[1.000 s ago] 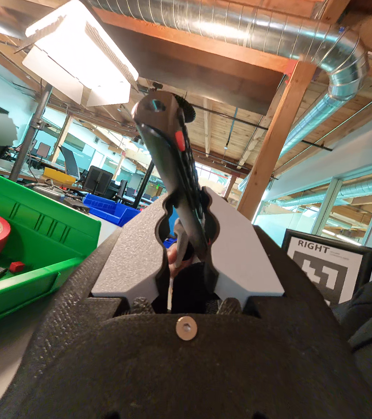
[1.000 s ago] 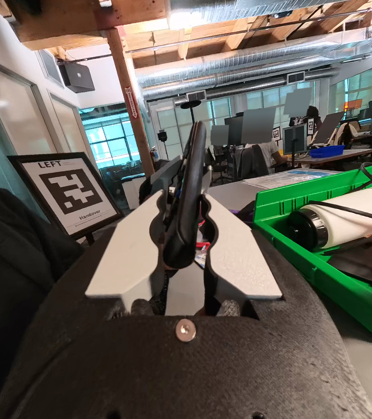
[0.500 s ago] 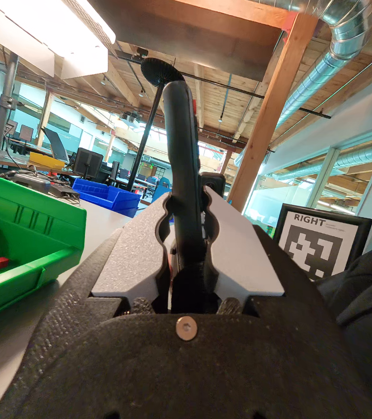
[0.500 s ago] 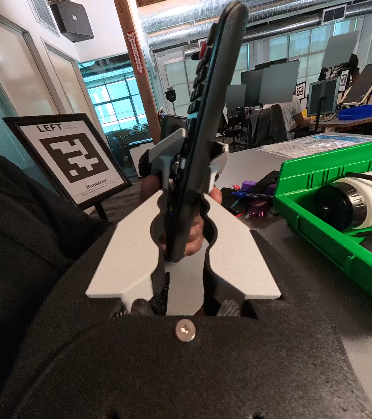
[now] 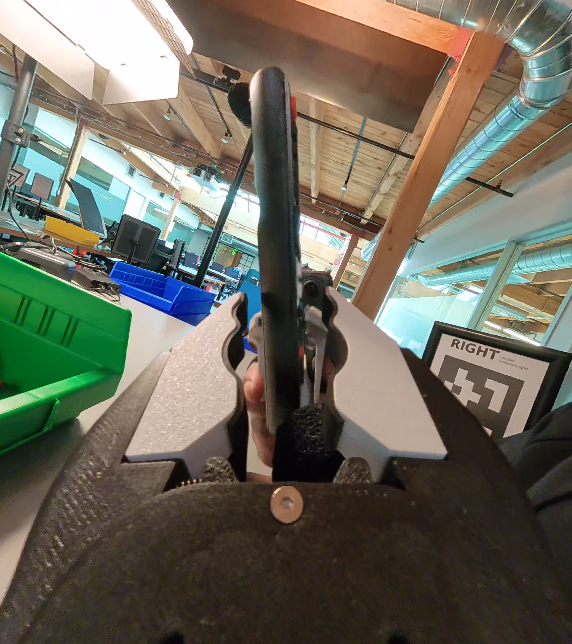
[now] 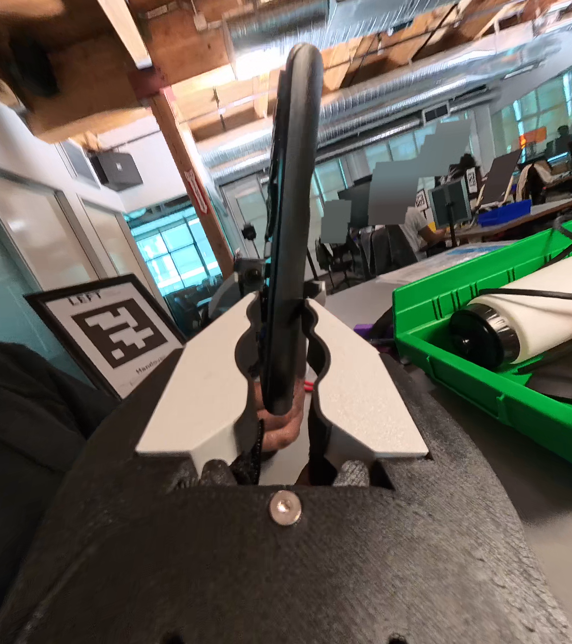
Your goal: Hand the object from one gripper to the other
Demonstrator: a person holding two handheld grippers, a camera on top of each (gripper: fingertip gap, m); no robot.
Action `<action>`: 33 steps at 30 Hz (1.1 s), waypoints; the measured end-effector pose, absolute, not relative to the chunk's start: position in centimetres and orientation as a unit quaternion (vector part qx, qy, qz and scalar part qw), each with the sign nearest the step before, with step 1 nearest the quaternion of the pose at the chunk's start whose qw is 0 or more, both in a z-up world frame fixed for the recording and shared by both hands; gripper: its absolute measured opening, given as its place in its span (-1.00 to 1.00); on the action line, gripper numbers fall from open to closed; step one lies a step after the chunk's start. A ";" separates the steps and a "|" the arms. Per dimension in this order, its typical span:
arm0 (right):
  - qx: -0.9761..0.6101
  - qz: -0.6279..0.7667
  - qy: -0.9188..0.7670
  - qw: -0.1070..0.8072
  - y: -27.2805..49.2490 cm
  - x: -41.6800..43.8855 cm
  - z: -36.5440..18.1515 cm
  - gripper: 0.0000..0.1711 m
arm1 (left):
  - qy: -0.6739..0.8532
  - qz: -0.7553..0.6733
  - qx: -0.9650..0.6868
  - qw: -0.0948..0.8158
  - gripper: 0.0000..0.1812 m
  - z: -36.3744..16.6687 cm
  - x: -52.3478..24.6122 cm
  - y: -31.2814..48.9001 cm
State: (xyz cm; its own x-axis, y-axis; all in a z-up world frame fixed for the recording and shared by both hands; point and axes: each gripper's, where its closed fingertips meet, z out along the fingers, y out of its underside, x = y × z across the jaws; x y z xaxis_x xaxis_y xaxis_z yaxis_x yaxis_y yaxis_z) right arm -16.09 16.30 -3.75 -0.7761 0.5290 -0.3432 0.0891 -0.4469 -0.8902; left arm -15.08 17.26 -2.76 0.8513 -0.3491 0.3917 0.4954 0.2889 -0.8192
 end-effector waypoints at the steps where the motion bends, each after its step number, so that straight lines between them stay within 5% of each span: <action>1: -0.308 0.802 -0.492 0.140 16.8 -16.2 -3.4 -0.73 | -0.069 -0.264 -0.537 0.798 -0.51 -2.9 -15.0 17.3; 8: -0.327 0.841 -0.405 0.151 18.2 -16.6 -2.1 -0.73 | -0.057 -0.298 -0.588 0.750 -0.52 -4.9 -13.4 19.0; 11: -0.328 0.848 -0.385 0.157 18.0 -16.6 -2.0 -0.73 | -0.052 -0.282 -0.596 0.750 -0.72 -5.3 -13.3 19.1; 15: -0.317 0.850 -0.386 0.168 18.0 -16.4 -1.6 -0.71 | -0.043 -0.273 -0.594 0.756 -0.75 -5.0 -13.4 18.6; 18: -0.306 0.852 -0.382 0.187 19.1 -15.9 -0.9 -0.54 | -0.022 -0.280 -0.598 0.751 -0.73 -4.9 -12.7 18.4; 28: -0.323 0.863 -0.341 0.186 20.0 -16.0 -0.8 -0.68 | -0.058 -0.274 -0.572 0.771 -0.60 -4.2 -14.1 18.3; 33: -0.322 0.874 -0.328 0.158 19.8 -16.2 -1.0 -0.66 | -0.058 -0.277 -0.559 0.779 -0.74 -3.9 -14.3 17.9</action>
State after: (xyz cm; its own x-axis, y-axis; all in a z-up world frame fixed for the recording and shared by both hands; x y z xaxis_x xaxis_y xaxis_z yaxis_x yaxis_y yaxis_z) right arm -16.16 19.77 -1.03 -0.7424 0.4878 -0.4593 -0.0649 -0.7346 -0.6754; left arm -14.32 17.88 -3.85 0.8397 -0.3666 0.4006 0.4969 0.2214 -0.8391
